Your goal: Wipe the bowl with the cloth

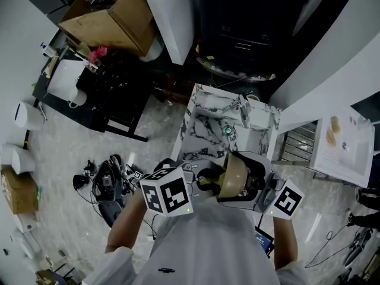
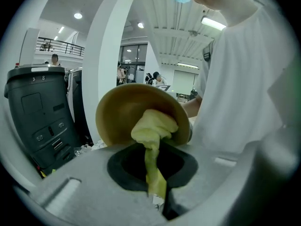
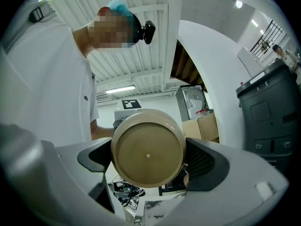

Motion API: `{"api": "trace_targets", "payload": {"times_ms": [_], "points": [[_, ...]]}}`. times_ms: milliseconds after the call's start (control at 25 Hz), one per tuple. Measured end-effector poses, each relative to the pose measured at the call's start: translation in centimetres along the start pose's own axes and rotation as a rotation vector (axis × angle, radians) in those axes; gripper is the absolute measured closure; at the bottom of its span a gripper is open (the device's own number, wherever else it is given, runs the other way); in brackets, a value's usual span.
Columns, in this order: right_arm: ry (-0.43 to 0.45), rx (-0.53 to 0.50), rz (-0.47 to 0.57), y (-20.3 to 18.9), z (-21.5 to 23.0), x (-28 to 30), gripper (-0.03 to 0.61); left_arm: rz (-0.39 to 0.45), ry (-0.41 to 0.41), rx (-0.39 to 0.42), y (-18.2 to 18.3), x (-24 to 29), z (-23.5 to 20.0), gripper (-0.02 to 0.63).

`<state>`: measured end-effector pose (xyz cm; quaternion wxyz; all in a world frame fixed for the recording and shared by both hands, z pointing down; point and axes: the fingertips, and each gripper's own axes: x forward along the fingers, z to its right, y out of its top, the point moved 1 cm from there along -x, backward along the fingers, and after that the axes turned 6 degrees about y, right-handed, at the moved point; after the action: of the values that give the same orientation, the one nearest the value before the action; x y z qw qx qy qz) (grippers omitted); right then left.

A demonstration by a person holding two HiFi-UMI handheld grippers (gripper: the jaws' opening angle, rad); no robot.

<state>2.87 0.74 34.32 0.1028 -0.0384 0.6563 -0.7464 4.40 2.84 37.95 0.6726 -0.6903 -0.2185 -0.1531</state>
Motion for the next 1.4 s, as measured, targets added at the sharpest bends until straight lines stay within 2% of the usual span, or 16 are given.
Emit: {"api": "trace_targets", "payload": {"times_ms": [120, 280, 600, 760, 960, 1120, 1400], "points": [[0.008, -0.002, 0.003, 0.2, -0.2, 0.2, 0.086, 0.015, 0.034, -0.011, 0.1, 0.0, -0.7, 0.581], [0.028, -0.008, 0.012, 0.5, -0.6, 0.8, 0.086, 0.079, 0.071, -0.032, 1.0, -0.5, -1.6, 0.581], [0.048, -0.004, 0.0, 0.4, -1.2, 1.2, 0.086, 0.228, 0.071, -0.082, 3.7, -2.4, -2.3, 0.581], [0.049, -0.013, -0.002, 0.5, -1.3, 1.2, 0.086, 0.18, 0.1, -0.07, 2.8, -1.4, -2.2, 0.581], [0.025, -0.009, 0.008, 0.8, -0.6, 0.5, 0.086, 0.066, 0.053, -0.01, 1.7, -0.1, -0.4, 0.582], [-0.001, -0.012, 0.014, 0.7, -0.1, 0.3, 0.086, 0.123, 0.031, -0.045, 2.3, -0.9, -0.1, 0.581], [-0.083, -0.018, -0.007, -0.3, 1.2, -0.4, 0.086, 0.223, 0.155, -0.179, 1.4, -2.1, -2.0, 0.581]]}}
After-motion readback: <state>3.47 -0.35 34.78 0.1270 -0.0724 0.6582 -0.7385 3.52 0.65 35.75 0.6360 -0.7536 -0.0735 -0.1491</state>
